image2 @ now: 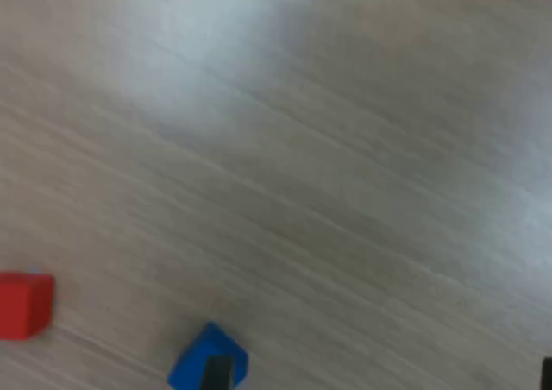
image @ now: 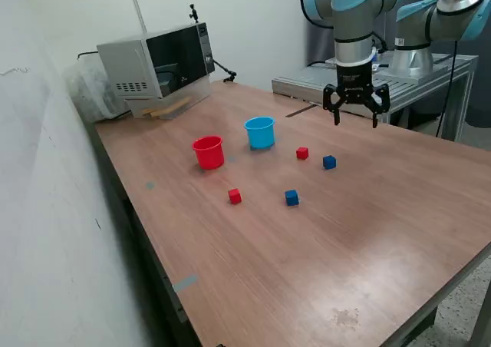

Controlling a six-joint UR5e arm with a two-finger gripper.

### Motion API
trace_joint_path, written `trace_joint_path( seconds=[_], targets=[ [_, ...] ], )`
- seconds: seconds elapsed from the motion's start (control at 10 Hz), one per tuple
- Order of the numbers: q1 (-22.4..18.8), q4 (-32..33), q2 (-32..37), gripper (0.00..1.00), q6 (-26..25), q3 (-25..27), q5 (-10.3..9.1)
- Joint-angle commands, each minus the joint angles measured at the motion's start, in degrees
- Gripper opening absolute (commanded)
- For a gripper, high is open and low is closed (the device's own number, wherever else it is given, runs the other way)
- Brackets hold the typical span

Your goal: Place red objects in the red bin, and blue objects in the blue bin.

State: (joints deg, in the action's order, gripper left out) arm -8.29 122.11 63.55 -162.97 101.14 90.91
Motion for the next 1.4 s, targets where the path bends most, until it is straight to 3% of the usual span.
trace_joint_path(
  seconds=[0.0,0.1,0.2,0.6,0.8,0.9,1.0,1.3],
  targets=[
    [0.46,4.09,-4.74,1.0,9.73,-1.73,-2.75],
    [0.64,4.88,-5.01,1.0,19.43,-1.91,-2.75],
    [2.03,4.89,-5.27,1.0,21.96,-2.69,-2.75],
    [7.57,6.12,-9.84,1.0,23.21,-4.63,-2.66],
    [8.98,6.21,-12.03,1.0,29.34,-4.55,-2.66],
    [8.99,6.3,-12.22,1.0,33.9,-4.02,-2.66],
    [8.99,6.39,-12.13,1.0,35.07,-3.84,-2.58],
    [8.38,8.48,-11.69,1.0,34.82,-0.68,-1.79]
  ],
)
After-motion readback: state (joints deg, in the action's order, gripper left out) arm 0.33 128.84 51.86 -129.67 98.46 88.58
